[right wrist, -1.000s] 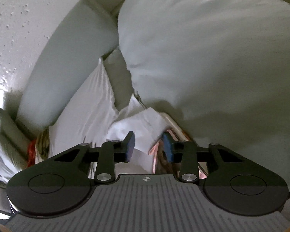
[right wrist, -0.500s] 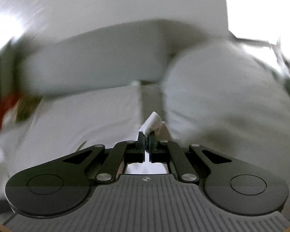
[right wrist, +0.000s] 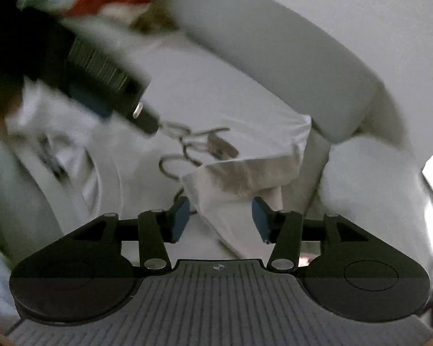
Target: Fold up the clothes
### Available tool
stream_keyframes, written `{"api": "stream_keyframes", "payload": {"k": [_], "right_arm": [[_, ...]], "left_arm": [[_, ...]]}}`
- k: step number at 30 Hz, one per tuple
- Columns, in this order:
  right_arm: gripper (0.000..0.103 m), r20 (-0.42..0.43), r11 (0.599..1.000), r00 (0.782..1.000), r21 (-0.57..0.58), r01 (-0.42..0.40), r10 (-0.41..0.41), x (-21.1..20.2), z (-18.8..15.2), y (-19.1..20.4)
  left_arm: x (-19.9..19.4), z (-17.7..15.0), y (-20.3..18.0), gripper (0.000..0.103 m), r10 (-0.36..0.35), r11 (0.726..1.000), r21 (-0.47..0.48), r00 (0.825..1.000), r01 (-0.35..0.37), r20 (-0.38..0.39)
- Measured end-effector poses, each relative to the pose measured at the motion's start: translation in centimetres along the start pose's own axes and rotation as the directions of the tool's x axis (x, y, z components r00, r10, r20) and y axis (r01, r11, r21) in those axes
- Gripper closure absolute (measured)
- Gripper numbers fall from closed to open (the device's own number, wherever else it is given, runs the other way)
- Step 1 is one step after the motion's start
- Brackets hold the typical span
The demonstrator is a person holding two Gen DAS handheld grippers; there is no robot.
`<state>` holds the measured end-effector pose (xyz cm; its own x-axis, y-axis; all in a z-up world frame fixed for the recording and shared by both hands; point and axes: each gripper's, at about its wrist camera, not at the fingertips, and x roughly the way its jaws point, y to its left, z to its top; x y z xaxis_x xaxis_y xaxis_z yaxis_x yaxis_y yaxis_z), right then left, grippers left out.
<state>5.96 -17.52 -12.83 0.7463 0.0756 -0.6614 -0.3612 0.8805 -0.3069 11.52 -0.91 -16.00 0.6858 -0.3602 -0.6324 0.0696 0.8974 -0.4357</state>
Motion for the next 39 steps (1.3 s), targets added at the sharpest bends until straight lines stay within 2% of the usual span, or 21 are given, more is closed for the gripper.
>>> {"api": "stream_keyframes", "payload": {"k": [2, 4, 6, 8, 15, 16, 20, 21, 22, 23, 24, 25, 26, 28, 32, 34, 37, 39], "right_arm": [[0.079, 0.020, 0.984, 1.000, 0.177, -0.006, 0.002, -0.5, 0.3, -3.1], [0.083, 0.011, 0.933, 1.000, 0.359, 0.011, -0.016, 0.3, 0.6, -6.4], [0.083, -0.015, 0.879, 0.999, 0.476, 0.040, -0.038, 2.1, 1.0, -8.8], [0.079, -0.035, 0.858, 0.999, 0.512, 0.044, -0.031, 4.3, 1.6, -9.7], [0.081, -0.078, 0.801, 0.997, 0.597, 0.031, 0.019, 12.3, 2.4, -9.6], [0.081, -0.080, 0.801, 0.996, 0.599, 0.022, 0.032, 13.2, 2.6, -9.3], [0.080, -0.061, 0.838, 0.991, 0.542, -0.065, 0.117, 14.8, 3.5, -7.0], [0.080, -0.038, 0.831, 0.989, 0.547, -0.100, 0.145, 14.6, 3.5, -7.1], [0.080, 0.010, 0.791, 0.983, 0.592, -0.153, 0.183, 14.1, 3.3, -7.9], [0.080, 0.069, 0.733, 0.975, 0.649, -0.203, 0.209, 13.5, 2.7, -9.0], [0.081, 0.105, 0.686, 0.972, 0.694, -0.221, 0.208, 13.0, 2.3, -10.0], [0.079, 0.090, 0.670, 0.982, 0.721, -0.179, 0.166, 12.7, 2.1, -10.6], [0.079, 0.059, 0.679, 0.991, 0.723, -0.127, 0.122, 12.0, 1.9, -11.1], [0.079, 0.014, 0.727, 0.996, 0.683, -0.071, 0.084, 11.1, 1.5, -11.1], [0.076, -0.124, 0.850, 0.986, 0.525, -0.031, 0.113, 12.1, 0.3, -8.5], [0.075, -0.119, 0.893, 0.991, 0.449, 0.000, 0.060, 11.6, 0.5, -7.4], [0.074, -0.083, 0.891, 0.996, 0.453, 0.015, 0.026, 9.0, 1.1, -6.8], [0.065, -0.082, 0.898, 0.996, 0.436, 0.055, -0.021, 7.0, 1.2, -6.1]], "left_arm": [[0.0, 0.0, 0.0, 0.045, 0.001, 1.000, -0.001, 1.000, -0.001, 0.000], [0.3, -0.1, -0.2, 0.045, 0.004, 1.000, 0.006, 1.000, -0.004, -0.010], [0.5, -0.3, -0.3, 0.045, 0.011, 1.000, 0.017, 1.000, -0.011, -0.022], [0.8, -0.4, -0.5, 0.045, 0.019, 1.000, 0.026, 0.999, -0.018, -0.034], [1.5, -0.4, -0.6, 0.045, 0.032, 0.999, 0.041, 0.998, -0.030, -0.048], [1.6, -0.5, -0.6, 0.045, 0.038, 0.998, 0.046, 0.998, -0.036, -0.047], [1.7, -0.4, -0.7, 0.045, 0.051, 0.998, 0.042, 0.997, -0.049, -0.049], [1.7, -0.4, -0.6, 0.045, 0.052, 0.998, 0.036, 0.997, -0.050, -0.048], [1.7, -0.4, -0.6, 0.045, 0.052, 0.998, 0.030, 0.998, -0.051, -0.047], [1.6, -0.4, -0.6, 0.045, 0.052, 0.998, 0.027, 0.998, -0.050, -0.047], [1.6, -0.4, -0.6, 0.045, 0.051, 0.998, 0.026, 0.998, -0.050, -0.046], [1.5, -0.4, -0.7, 0.045, 0.051, 0.998, 0.029, 0.998, -0.050, -0.045], [1.6, -0.5, -0.8, 0.045, 0.052, 0.998, 0.032, 0.998, -0.051, -0.046], [1.7, -0.6, -0.9, 0.044, 0.053, 0.998, 0.039, 0.997, -0.051, -0.049], [1.8, -0.8, -1.1, 0.044, 0.055, 0.997, 0.050, 0.997, -0.053, -0.054], [1.6, -0.8, -1.1, 0.044, 0.053, 0.997, 0.059, 0.997, -0.050, -0.051], [1.4, -0.8, -1.1, 0.044, 0.054, 0.996, 0.068, 0.998, -0.051, -0.044], [1.5, -0.8, -1.0, 0.044, 0.057, 0.997, 0.064, 0.997, -0.054, -0.047]]}}
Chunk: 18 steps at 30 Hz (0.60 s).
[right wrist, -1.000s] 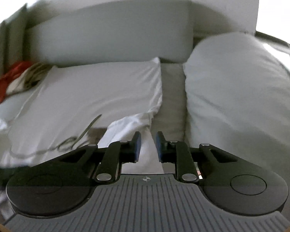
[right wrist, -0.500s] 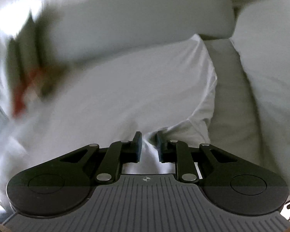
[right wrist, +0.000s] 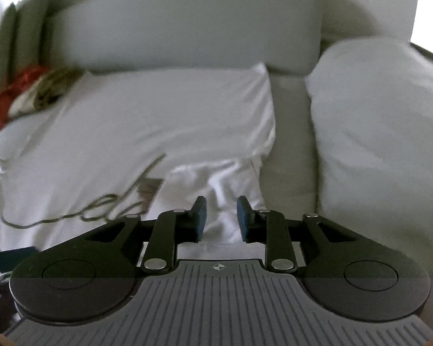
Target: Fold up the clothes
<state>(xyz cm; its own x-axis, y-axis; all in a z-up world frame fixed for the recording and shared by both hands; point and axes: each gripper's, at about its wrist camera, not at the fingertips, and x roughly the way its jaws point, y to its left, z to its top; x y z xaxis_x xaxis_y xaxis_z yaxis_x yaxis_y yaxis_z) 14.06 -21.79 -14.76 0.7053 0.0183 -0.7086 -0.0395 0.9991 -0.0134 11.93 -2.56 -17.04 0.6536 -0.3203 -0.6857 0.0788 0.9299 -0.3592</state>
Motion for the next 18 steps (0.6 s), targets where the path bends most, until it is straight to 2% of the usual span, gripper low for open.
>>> {"api": "stream_keyframes", "payload": {"k": [1, 7, 11, 13, 15, 16, 18], "right_arm": [[0.058, 0.000, 1.000, 1.000, -0.015, 0.027, -0.027, -0.8, -0.4, 0.3], [0.055, -0.072, 0.995, 0.993, -0.023, 0.093, -0.095, -3.1, -4.1, -1.0], [0.052, -0.125, 0.988, 0.987, 0.102, 0.114, -0.101, -4.3, -5.3, -3.9], [0.055, -0.102, 0.981, 0.989, 0.151, 0.122, -0.108, -5.7, -5.3, -4.6], [0.058, -0.033, 0.987, 0.997, 0.146, 0.073, -0.069, -6.8, -5.1, -4.0], [0.064, 0.002, 0.990, 0.999, 0.137, 0.042, -0.043, -7.2, -5.0, -3.5], [0.067, 0.019, 0.994, 0.999, 0.105, -0.030, 0.028, -6.9, -4.8, -2.1]], "left_arm": [[0.1, 0.0, 0.0, 0.044, 0.000, 1.000, -0.003, 1.000, 0.000, -0.004], [0.0, -0.3, -0.4, 0.043, -0.002, 1.000, 0.029, 1.000, 0.002, -0.013], [-0.2, -1.0, -0.3, 0.042, 0.012, 0.998, 0.060, 1.000, -0.010, -0.025], [-0.4, -1.3, -0.4, 0.042, 0.017, 0.996, 0.089, 1.000, -0.016, -0.017], [-0.8, -1.8, -0.7, 0.042, 0.023, 0.991, 0.132, 1.000, -0.023, -0.001], [-0.9, -2.1, -0.9, 0.043, 0.022, 0.987, 0.157, 1.000, -0.023, 0.007], [-1.3, -2.8, -1.4, 0.044, 0.016, 0.978, 0.208, 1.000, -0.020, 0.020]]}}
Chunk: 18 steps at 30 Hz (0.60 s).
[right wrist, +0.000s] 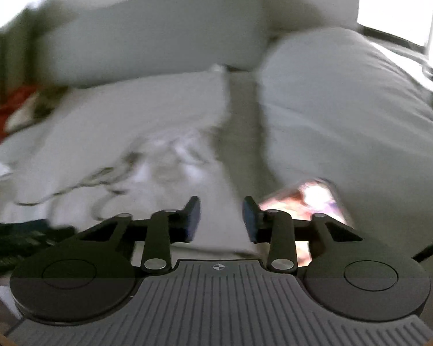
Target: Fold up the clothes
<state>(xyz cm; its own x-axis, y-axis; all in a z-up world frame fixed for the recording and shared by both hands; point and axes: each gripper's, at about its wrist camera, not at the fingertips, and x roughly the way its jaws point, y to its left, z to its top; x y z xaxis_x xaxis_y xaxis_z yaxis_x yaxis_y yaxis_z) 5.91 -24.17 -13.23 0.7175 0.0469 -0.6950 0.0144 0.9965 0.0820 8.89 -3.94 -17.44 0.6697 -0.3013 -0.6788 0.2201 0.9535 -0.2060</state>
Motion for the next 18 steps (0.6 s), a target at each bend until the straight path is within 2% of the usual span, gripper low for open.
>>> {"api": "stream_keyframes", "payload": {"k": [2, 5, 6, 8, 10, 11, 12, 13, 14, 16, 18], "right_arm": [[0.069, -0.042, 0.998, 0.997, -0.017, -0.065, 0.064, 1.0, -0.3, 1.3], [0.069, -0.172, 0.996, 0.984, -0.066, -0.054, 0.042, 1.7, -0.7, 2.5], [0.068, -0.213, 0.995, 0.977, -0.083, -0.047, 0.028, 1.5, -0.7, 2.8], [0.064, -0.258, 0.994, 0.966, -0.101, -0.032, 0.005, -0.1, -0.4, 3.3], [0.060, -0.237, 0.995, 0.971, -0.093, -0.040, 0.017, -1.9, -0.2, 3.7], [0.048, -0.197, 0.995, 0.979, -0.079, -0.066, 0.049, -2.9, -0.1, 3.8], [0.043, -0.157, 0.993, 0.983, -0.060, -0.104, 0.093, -3.8, -0.2, 3.9], [0.033, -0.117, 0.988, 0.983, -0.039, -0.149, 0.143, -4.5, -0.4, 4.0], [0.029, -0.083, 0.981, 0.978, -0.020, -0.194, 0.192, -5.1, -0.7, 4.1], [0.029, -0.058, 0.959, 0.957, 0.026, -0.284, 0.285, -5.1, -1.5, 4.1], [0.034, -0.047, 0.933, 0.933, 0.061, -0.355, 0.358, -4.6, -2.3, 4.0]], "left_arm": [[-0.3, -0.6, -0.4, 0.044, -0.002, 0.999, 0.045, 1.000, 0.002, -0.021], [-1.0, -1.4, -0.8, 0.044, 0.023, 0.994, 0.105, 0.996, -0.013, -0.091], [-1.8, -1.6, -0.6, 0.044, 0.031, 0.996, 0.088, 0.993, -0.020, -0.118], [-4.1, -1.8, 0.7, 0.044, 0.011, 1.000, 0.016, 0.993, -0.009, -0.121], [-6.5, -2.0, 2.5, 0.041, -0.010, 0.998, -0.070, 0.995, 0.003, -0.097], [-7.7, -2.0, 3.8, 0.040, -0.010, 0.992, -0.124, 0.998, 0.002, -0.059], [-8.8, -2.0, 5.4, 0.040, 0.002, 0.983, -0.185, 1.000, -0.004, -0.010], [-9.9, -2.1, 7.3, 0.040, 0.031, 0.964, -0.264, 0.999, -0.019, 0.039], [-10.9, -2.2, 9.3, 0.040, 0.066, 0.938, -0.346, 0.994, -0.033, 0.085], [-12.3, -2.8, 13.7, 0.043, 0.138, 0.853, -0.520, 0.979, -0.040, 0.151], [-13.4, -4.0, 18.0, 0.046, 0.219, 0.746, -0.664, 0.957, -0.040, 0.189]]}}
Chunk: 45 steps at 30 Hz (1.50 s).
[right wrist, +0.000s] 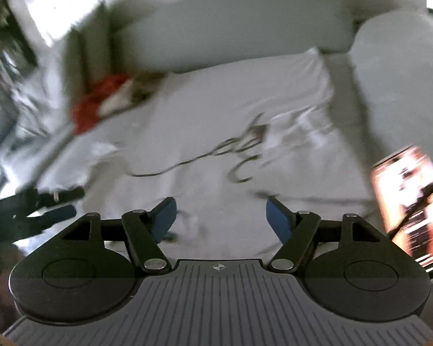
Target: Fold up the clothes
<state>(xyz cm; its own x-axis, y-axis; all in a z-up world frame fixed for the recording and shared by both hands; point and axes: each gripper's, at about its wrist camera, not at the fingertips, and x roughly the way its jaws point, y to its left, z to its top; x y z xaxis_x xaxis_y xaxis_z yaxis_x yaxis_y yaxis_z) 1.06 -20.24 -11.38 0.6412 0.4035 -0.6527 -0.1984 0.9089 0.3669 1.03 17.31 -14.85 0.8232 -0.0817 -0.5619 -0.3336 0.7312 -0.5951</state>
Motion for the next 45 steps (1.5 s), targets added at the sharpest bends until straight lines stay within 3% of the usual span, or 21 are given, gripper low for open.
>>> {"api": "stream_keyframes", "payload": {"k": [2, 4, 6, 11, 15, 17, 18, 19, 20, 23, 27, 29, 31, 35, 38, 40, 42, 43, 45], "right_arm": [[0.038, 0.002, 0.999, 0.999, 0.025, -0.035, 0.035, 0.5, -1.0, -0.3], [0.038, 0.023, 0.993, 0.997, 0.082, -0.082, 0.080, 0.9, -1.7, -1.1], [0.039, 0.070, 0.973, 0.988, 0.176, -0.151, 0.140, 1.2, -1.8, -2.4], [0.040, 0.146, 0.920, 0.976, 0.335, -0.203, 0.162, 2.3, -1.8, -4.6], [0.040, 0.154, 0.883, 0.970, 0.408, -0.234, 0.186, 2.9, -2.0, -5.8], [0.040, 0.152, 0.870, 0.969, 0.431, -0.242, 0.194, 3.1, -2.0, -6.3], [0.040, 0.153, 0.862, 0.968, 0.442, -0.247, 0.199, 3.2, -2.0, -6.5], [0.040, 0.156, 0.855, 0.967, 0.452, -0.252, 0.203, 3.3, -2.1, -6.8], [0.040, 0.157, 0.850, 0.966, 0.461, -0.257, 0.207, 3.3, -2.1, -7.0], [0.040, 0.161, 0.837, 0.962, 0.476, -0.271, 0.220, 3.3, -2.3, -7.6], [0.040, 0.173, 0.821, 0.957, 0.493, -0.290, 0.234, 3.4, -2.4, -8.2], [0.040, 0.165, 0.824, 0.958, 0.489, -0.288, 0.236, 3.6, -2.3, -8.1], [0.040, 0.157, 0.830, 0.959, 0.480, -0.284, 0.238, 3.7, -2.2, -8.0], [0.040, 0.145, 0.837, 0.961, 0.472, -0.276, 0.234, 3.8, -2.2, -7.9], [0.040, 0.142, 0.834, 0.961, 0.479, -0.275, 0.235, 4.0, -2.2, -8.1], [0.040, 0.138, 0.835, 0.963, 0.479, -0.271, 0.233, 4.0, -2.2, -8.0], [0.040, 0.134, 0.838, 0.964, 0.477, -0.264, 0.228, 3.9, -2.2, -7.9], [0.040, 0.132, 0.838, 0.965, 0.478, -0.262, 0.226, 3.9, -2.2, -8.0], [0.040, 0.131, 0.834, 0.966, 0.488, -0.259, 0.223, 3.8, -2.2, -8.2]], "left_arm": [[0.2, 1.6, 3.6, 0.047, 0.059, 0.986, -0.159, 0.998, -0.053, 0.030], [0.6, 3.0, 6.8, 0.050, 0.109, 0.950, -0.299, 0.993, -0.091, 0.042], [1.5, 3.9, 8.7, 0.052, 0.112, 0.927, -0.363, 0.993, -0.093, 0.031], [3.0, 5.7, 9.2, 0.050, 0.119, 0.941, -0.321, 0.992, -0.102, 0.032], [4.6, 6.6, 7.9, 0.033, 0.148, 0.950, -0.282, 0.989, -0.134, 0.027], [5.1, 7.0, 7.1, 0.033, 0.174, 0.959, -0.237, 0.984, -0.158, 0.046], [5.2, 7.1, 6.9, 0.044, 0.174, 0.963, -0.219, 0.982, -0.156, 0.067], [5.6, 7.2, 7.2, 0.068, 0.153, 0.962, -0.236, 0.987, -0.136, 0.055], [6.2, 7.2, 7.5, 0.073, 0.125, 0.958, -0.264, 0.992, -0.112, 0.032], [6.8, 6.5, 9.1, 0.076, 0.076, 0.929, -0.363, 0.997, -0.072, -0.002], [7.3, 6.8, 9.5, 0.074, 0.056, 0.917, -0.396, 0.998, -0.054, -0.006], [7.4, 6.9, 9.3, 0.080, 0.065, 0.917, -0.394, 0.998, -0.057, 0.009], [7.3, 7.0, 8.6, 0.103, 0.108, 0.935, -0.344, 0.994, -0.089, 0.036], [6.8, 7.0, 5.0, 0.103, 0.189, 0.977, -0.122, 0.972, -0.173, 0.137], [6.9, 6.2, 0.7, 0.103, 0.187, 0.968, 0.121, 0.953, -0.220, 0.237], [7.4, 5.3, -2.4, 0.103, 0.161, 0.928, 0.282, 0.945, -0.243, 0.285], [8.1, 3.6, -5.5, 0.103, 0.110, 0.857, 0.453, 0.945, -0.246, 0.307], [8.4, 2.3, -6.9, 0.103, 0.075, 0.806, 0.544, 0.952, -0.233, 0.298], [9.0, -0.5, -9.7, 0.103, 0.006, 0.676, 0.710, 0.966, -0.195, 0.259]]}}
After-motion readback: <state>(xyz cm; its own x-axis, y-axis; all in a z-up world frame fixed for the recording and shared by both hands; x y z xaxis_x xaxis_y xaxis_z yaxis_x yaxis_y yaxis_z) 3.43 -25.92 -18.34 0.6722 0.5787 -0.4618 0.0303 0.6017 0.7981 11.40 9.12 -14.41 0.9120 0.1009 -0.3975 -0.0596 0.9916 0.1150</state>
